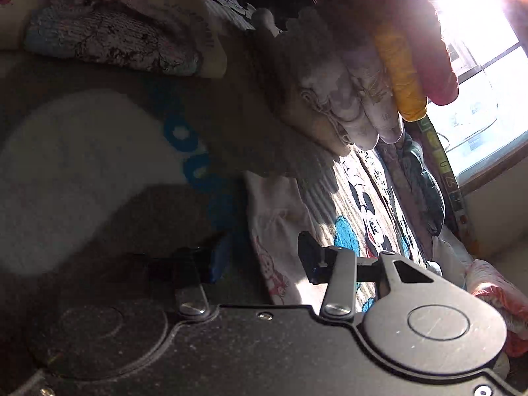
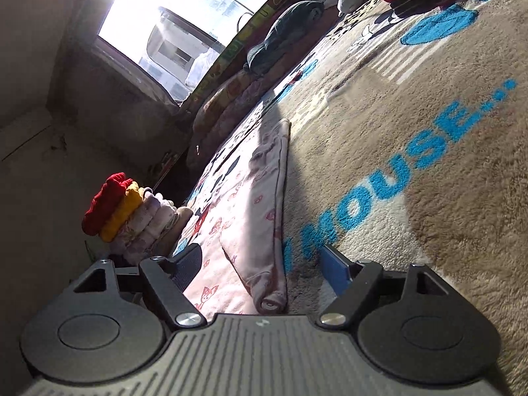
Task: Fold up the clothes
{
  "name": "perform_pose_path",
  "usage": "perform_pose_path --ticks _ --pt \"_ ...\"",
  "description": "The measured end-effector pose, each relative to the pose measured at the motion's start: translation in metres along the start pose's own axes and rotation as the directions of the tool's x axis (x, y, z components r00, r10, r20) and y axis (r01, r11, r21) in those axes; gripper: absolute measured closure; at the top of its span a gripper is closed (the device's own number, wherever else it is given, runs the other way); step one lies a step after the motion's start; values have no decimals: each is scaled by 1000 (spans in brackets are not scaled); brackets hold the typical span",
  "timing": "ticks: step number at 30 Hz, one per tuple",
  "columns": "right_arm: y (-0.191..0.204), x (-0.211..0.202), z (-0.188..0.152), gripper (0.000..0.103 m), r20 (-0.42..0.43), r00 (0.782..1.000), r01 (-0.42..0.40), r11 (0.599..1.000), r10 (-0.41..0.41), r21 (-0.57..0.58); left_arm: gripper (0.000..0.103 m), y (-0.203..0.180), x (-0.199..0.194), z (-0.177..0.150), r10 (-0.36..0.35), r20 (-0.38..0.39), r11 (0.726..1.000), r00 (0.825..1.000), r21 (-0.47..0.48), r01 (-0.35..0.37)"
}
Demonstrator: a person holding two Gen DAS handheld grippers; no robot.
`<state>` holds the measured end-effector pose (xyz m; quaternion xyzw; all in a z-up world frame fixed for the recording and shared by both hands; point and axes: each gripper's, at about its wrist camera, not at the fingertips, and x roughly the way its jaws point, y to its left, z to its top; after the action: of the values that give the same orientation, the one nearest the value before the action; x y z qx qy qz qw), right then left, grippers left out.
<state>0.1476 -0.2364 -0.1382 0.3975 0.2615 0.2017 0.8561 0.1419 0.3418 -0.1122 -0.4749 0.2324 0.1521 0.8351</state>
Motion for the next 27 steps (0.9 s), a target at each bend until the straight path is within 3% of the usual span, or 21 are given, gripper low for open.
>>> perform_pose_path --ticks 2,7,8,9,14,20,27 --pt "0 2 1 25 1 1000 -2 1000 2 2 60 -1 5 4 10 6 1000 1000 1 -10" --pt "-2 2 3 23 0 1000 -10 1000 10 8 76 -7 12 8 22 13 1000 1000 6 -22" --pt "-2 2 4 23 0 1000 -11 1000 11 12 93 -9 13 7 14 5 1000 1000 16 -14" --pt "-3 2 5 23 -1 1000 -13 1000 13 16 100 -13 12 7 17 7 999 1000 30 -17" --pt "-5 1 8 23 -2 1000 -22 999 22 38 100 -53 -3 -4 -3 44 988 999 153 -4" --pt "-8 -5 11 23 6 999 -42 996 42 75 100 -127 -28 -23 -115 58 949 992 303 92" --pt "-16 -19 17 23 43 997 -66 989 61 129 100 -217 -41 -67 -226 15 861 974 470 192"
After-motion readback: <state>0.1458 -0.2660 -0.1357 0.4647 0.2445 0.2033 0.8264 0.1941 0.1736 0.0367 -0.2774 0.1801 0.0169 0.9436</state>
